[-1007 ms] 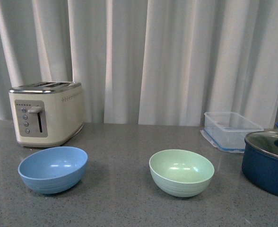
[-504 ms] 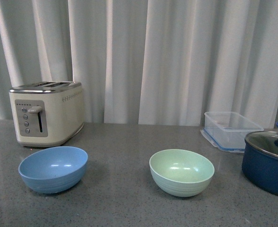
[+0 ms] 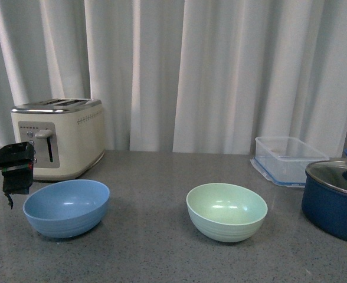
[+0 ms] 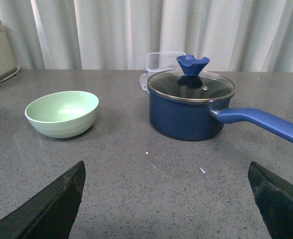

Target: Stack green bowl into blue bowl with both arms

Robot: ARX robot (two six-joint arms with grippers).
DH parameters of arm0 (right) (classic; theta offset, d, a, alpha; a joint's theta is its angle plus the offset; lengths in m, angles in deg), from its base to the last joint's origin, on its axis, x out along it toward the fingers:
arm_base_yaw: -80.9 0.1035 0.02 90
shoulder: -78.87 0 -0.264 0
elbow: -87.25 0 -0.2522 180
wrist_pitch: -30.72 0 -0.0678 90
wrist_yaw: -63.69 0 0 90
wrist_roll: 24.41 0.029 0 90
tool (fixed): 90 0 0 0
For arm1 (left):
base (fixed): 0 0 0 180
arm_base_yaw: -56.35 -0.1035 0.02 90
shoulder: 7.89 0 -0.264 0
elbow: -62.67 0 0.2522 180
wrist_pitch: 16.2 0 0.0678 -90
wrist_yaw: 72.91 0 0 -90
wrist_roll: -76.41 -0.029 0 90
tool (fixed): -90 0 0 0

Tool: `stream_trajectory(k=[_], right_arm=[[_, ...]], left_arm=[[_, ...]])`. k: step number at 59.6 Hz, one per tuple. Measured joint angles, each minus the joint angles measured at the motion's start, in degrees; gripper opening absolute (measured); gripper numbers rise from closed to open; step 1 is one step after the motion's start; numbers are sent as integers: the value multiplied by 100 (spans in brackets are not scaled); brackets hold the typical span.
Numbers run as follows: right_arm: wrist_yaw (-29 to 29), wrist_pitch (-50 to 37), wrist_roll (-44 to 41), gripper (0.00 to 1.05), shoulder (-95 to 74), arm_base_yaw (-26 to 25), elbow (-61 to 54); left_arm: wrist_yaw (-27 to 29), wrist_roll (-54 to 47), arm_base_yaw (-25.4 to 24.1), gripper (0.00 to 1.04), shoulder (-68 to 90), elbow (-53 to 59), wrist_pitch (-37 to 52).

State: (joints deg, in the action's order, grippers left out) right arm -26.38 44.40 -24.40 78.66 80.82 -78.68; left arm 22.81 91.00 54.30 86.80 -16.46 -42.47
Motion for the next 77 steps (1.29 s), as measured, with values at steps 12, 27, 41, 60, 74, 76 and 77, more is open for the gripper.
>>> stream_trajectory(k=[12, 27, 41, 60, 74, 76, 77], right_arm=[[0, 0, 0, 95, 0, 0, 0], [0, 0, 0, 95, 0, 0, 0], [0, 0, 0, 95, 0, 0, 0], [0, 0, 0, 95, 0, 0, 0], [0, 0, 0, 95, 0, 0, 0], [0, 0, 0, 95, 0, 0, 0], [0, 0, 0, 95, 0, 0, 0]], left_arm=[[68, 28, 59, 98, 442, -306, 2], [181, 33, 122, 98, 892, -684, 46], [227, 31, 229, 98, 1320, -984, 68], [575, 2, 328, 84, 1567, -1202, 101], [664, 79, 334, 45, 1661, -1244, -120], [656, 96, 334, 38, 1672, -1244, -122], [654, 105, 334, 34, 1672, -1244, -122]])
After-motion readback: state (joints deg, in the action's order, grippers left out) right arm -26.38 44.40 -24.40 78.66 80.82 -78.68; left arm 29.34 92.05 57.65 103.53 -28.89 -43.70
